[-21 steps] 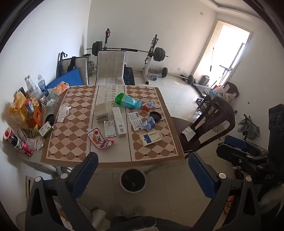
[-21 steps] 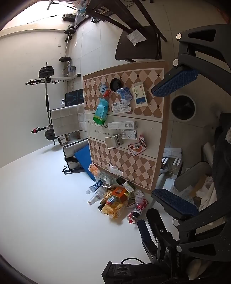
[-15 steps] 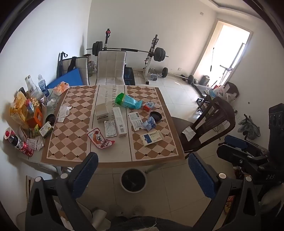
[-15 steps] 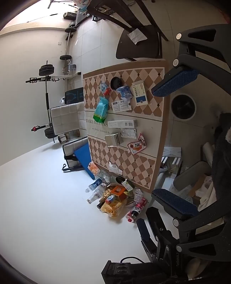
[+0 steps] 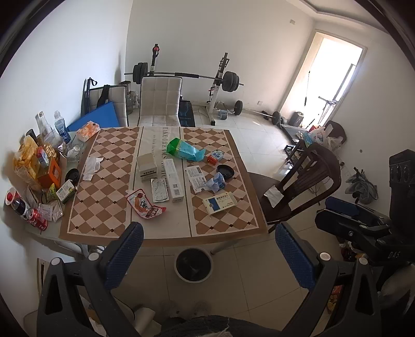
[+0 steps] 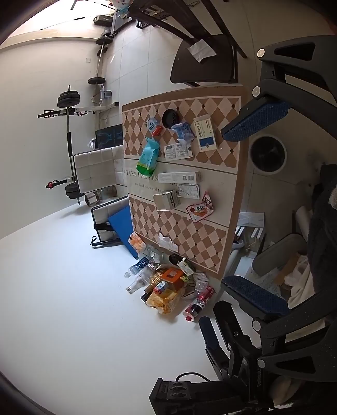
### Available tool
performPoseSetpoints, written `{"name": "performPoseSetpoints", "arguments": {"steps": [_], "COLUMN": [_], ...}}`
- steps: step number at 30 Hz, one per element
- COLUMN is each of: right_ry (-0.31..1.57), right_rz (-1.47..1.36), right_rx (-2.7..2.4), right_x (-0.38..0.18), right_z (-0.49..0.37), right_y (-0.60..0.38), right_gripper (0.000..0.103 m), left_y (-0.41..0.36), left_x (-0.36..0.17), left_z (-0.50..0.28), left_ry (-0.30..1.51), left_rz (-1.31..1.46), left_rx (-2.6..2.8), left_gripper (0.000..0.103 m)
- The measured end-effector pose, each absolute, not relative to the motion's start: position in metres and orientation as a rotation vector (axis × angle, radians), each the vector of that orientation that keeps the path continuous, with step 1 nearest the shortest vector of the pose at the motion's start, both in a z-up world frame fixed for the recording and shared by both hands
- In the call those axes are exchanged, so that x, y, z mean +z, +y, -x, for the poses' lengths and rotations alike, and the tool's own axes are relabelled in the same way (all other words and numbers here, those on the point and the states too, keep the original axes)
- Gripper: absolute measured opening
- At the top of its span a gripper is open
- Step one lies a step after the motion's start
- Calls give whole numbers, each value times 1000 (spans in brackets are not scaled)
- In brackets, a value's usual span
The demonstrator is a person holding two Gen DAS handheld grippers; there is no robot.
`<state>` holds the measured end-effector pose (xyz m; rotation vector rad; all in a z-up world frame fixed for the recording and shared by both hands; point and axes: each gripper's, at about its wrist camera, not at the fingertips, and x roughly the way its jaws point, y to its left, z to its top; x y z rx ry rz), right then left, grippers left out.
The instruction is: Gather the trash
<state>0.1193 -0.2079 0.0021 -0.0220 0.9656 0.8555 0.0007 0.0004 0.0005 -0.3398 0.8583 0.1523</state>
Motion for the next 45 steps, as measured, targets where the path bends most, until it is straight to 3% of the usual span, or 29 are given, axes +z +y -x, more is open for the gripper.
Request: {"name": "performPoseSetpoints", "arguments": {"steps": [45], "right_ry": [955], "right_rz": [20], "right_rx": [876], "right_x": [1], "right_z": [-108], "right_y": [-203], "right_gripper": [103], "left_y": [-4], "left_x": [11], "left_z": [2], "left_ry": [833], "left_rz": [361], "left_rx": [122], "left_gripper": [103]}}
